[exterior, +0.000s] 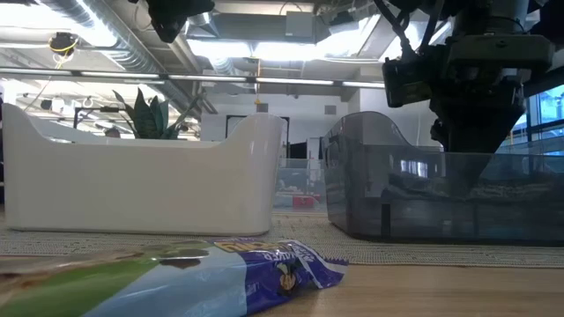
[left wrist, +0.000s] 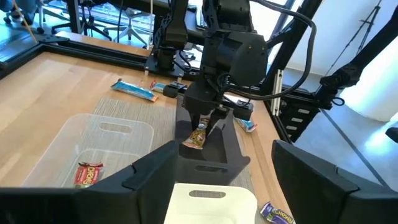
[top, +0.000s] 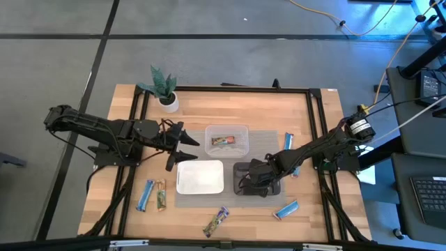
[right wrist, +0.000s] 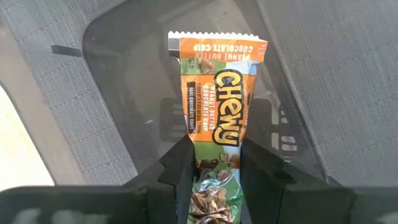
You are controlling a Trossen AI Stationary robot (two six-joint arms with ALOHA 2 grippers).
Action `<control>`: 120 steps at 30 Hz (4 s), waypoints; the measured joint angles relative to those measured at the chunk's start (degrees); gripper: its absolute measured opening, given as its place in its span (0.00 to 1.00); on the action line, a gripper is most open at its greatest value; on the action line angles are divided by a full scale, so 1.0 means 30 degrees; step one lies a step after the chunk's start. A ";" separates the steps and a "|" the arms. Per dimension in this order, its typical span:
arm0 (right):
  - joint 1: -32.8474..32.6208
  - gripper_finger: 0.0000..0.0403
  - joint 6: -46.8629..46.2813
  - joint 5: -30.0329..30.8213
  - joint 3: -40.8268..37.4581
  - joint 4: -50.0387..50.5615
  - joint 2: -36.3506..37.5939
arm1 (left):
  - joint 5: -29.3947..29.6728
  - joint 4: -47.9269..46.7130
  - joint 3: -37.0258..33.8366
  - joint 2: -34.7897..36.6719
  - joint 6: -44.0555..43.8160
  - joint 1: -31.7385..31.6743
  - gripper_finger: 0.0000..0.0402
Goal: Pick and place Granola Bars by type
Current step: Put the top left yellow granola bar into the transparent black bin, then put the left blue granola bar into the white bin
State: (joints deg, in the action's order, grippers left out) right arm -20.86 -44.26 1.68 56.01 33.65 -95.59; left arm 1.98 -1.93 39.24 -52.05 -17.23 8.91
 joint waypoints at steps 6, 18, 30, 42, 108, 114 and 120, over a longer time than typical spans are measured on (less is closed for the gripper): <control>0.0000 0.33 0.0340 0.0051 0.0000 0.0000 0.0000 | -0.0002 0.0000 0.0000 0.0000 -0.0010 0.0000 0.62; 0.0000 0.56 0.0275 0.0183 0.1136 0.1571 -0.0007 | 0.0769 -0.7778 0.2584 0.0212 -0.4882 0.0193 0.61; -0.0263 0.57 0.2513 0.3094 0.6930 0.8130 0.0614 | 0.3241 -2.0043 0.4559 -0.2126 -1.7033 0.3552 0.61; -0.0821 0.57 0.4246 0.5783 0.7140 0.7577 0.5093 | 0.2268 -2.2733 0.4546 -0.4594 -2.7491 0.8936 0.61; -0.0874 0.57 0.4484 0.5921 0.7111 0.6885 0.5144 | -0.0663 -1.2874 -0.1770 -0.8240 -3.3252 1.5147 0.47; -0.0874 0.57 0.4493 0.5921 0.7111 0.7020 0.5144 | -0.1138 -1.2866 -0.1770 -0.8240 -3.3510 1.5147 0.36; -0.0874 0.57 0.4493 0.5928 0.7111 0.7155 0.5144 | -0.0943 -1.2874 -0.1685 -0.8240 -3.3779 1.5147 0.26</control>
State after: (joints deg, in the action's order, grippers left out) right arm -23.49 -30.79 19.46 77.34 55.11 -80.16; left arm -0.85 -40.56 34.19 -76.77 -118.57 54.35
